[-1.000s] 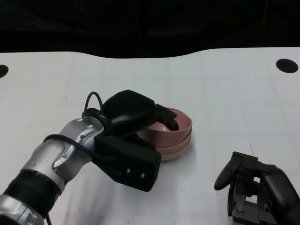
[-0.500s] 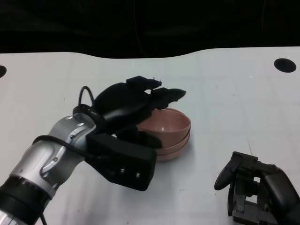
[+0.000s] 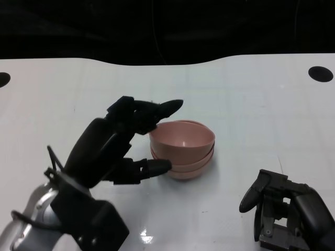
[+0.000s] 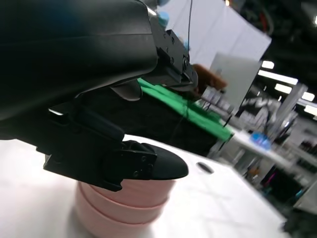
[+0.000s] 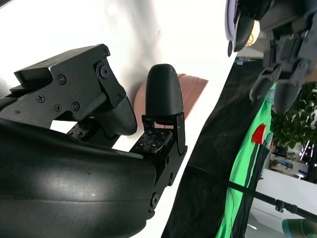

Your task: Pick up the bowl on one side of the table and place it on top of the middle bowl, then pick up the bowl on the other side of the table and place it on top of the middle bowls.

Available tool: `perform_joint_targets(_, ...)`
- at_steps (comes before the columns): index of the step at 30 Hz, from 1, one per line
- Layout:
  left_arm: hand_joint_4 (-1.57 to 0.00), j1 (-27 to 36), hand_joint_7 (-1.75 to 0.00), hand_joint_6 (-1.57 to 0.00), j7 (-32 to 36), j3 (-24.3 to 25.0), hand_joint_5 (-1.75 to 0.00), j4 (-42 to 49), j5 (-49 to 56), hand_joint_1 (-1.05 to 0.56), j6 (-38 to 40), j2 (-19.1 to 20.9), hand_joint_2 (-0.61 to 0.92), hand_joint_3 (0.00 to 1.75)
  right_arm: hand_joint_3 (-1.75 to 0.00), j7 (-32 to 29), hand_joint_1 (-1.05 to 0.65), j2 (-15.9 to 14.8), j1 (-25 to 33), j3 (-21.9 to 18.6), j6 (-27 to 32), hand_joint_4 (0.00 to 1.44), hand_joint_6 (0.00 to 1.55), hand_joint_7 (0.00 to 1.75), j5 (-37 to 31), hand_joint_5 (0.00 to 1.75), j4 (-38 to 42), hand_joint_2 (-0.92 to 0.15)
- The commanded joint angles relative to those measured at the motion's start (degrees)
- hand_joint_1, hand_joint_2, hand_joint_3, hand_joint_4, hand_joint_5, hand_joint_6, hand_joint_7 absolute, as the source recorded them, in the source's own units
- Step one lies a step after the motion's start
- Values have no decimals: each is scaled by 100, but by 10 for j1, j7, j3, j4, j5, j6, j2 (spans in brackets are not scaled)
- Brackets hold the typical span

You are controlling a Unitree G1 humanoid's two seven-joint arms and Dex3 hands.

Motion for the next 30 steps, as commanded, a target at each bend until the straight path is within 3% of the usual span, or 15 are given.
perform_joint_targets(1,0,44,-103,-9,10,21,-141,-18,-38,-47,-26,-7,92,32,-152,0,-3,-2,1,-1,-8,91,82,147,-4,175,-3,-35)
perform_joint_targets(2,-4,58,-124,-9,4,24,-154,-27,-57,-41,-26,-12,92,31,-153,0,-3,-2,0,-1,-9,91,82,147,-4,175,-1,-35)
perform_joint_targets(5,-11,122,-144,-11,-33,22,-166,-78,-150,-34,5,-33,92,30,-153,-1,-3,-1,-1,2,-10,91,83,147,-6,175,0,-34)
perform_joint_targets(8,-22,183,-145,-20,-76,19,-168,-148,-235,-27,57,-43,90,34,-153,-1,-3,0,-1,3,-9,92,83,147,-6,175,0,-35)
perform_joint_targets(10,-35,208,-140,-31,-93,24,-164,-179,-253,-21,77,-43,74,66,-153,-1,-3,-1,-3,2,-9,92,83,147,-5,175,1,-35)
perform_joint_targets(12,-58,227,-133,-54,-109,30,-156,-201,-271,-14,96,-44,59,98,-153,-1,-3,-1,-3,0,-7,92,83,147,-3,175,1,-34)
perform_joint_targets(15,-79,239,-130,-74,-136,36,-153,-209,-294,-12,121,-42,48,121,-153,0,-4,-4,-4,-4,-12,92,83,147,-4,175,5,-34)
perform_joint_targets(24,-82,235,-150,-74,-204,56,-172,-163,-366,-15,141,-72,45,127,-153,9,-3,-7,9,-14,-27,91,82,145,7,175,4,-34)
perform_joint_targets(30,-82,231,-155,-73,-232,70,-172,-141,-370,-16,138,-82,44,130,-153,11,-3,-9,15,-16,-25,91,83,145,5,175,-2,-34)
